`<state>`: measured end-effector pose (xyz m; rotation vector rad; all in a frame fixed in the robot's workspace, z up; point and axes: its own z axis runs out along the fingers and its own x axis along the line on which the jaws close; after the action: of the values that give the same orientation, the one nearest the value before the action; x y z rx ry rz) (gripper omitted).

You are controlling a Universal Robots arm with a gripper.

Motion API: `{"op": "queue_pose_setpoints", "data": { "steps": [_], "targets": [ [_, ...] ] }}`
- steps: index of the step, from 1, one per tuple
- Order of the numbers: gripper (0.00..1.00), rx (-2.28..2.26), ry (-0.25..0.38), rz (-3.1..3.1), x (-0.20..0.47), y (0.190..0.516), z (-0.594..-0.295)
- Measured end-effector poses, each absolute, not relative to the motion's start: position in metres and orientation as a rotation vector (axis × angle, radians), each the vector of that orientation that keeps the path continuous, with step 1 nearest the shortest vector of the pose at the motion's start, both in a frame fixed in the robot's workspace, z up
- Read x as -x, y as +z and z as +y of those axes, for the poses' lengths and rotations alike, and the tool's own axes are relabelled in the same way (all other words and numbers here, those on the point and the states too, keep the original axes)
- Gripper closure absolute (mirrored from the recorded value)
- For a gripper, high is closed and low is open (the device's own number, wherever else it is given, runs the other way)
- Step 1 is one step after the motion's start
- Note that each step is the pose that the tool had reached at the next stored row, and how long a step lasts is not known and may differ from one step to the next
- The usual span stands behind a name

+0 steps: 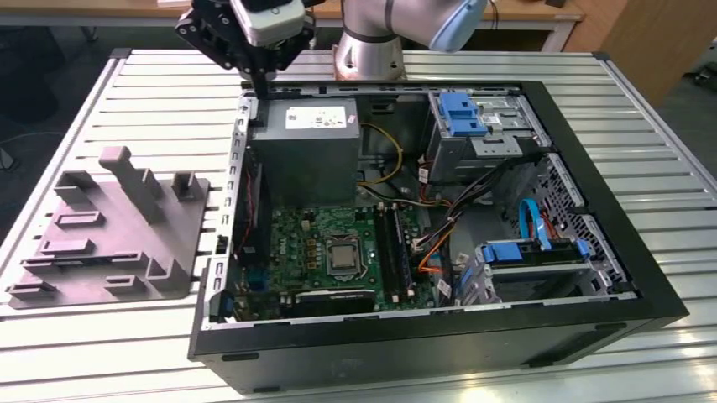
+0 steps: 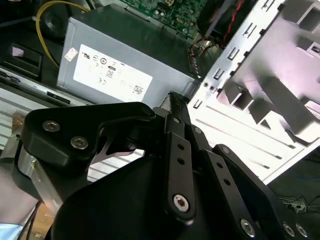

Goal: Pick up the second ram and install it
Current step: 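Reach for the second ram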

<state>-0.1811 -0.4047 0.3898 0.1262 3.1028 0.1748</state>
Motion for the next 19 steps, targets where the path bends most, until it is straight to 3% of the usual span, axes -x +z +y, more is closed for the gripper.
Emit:
{"op": "queue_pose_setpoints", "data": {
  "steps": [19],
  "targets": [
    [0.89, -0.128, 0.175, 3.102, 0.251, 0.385, -0.404]
  ]
}}
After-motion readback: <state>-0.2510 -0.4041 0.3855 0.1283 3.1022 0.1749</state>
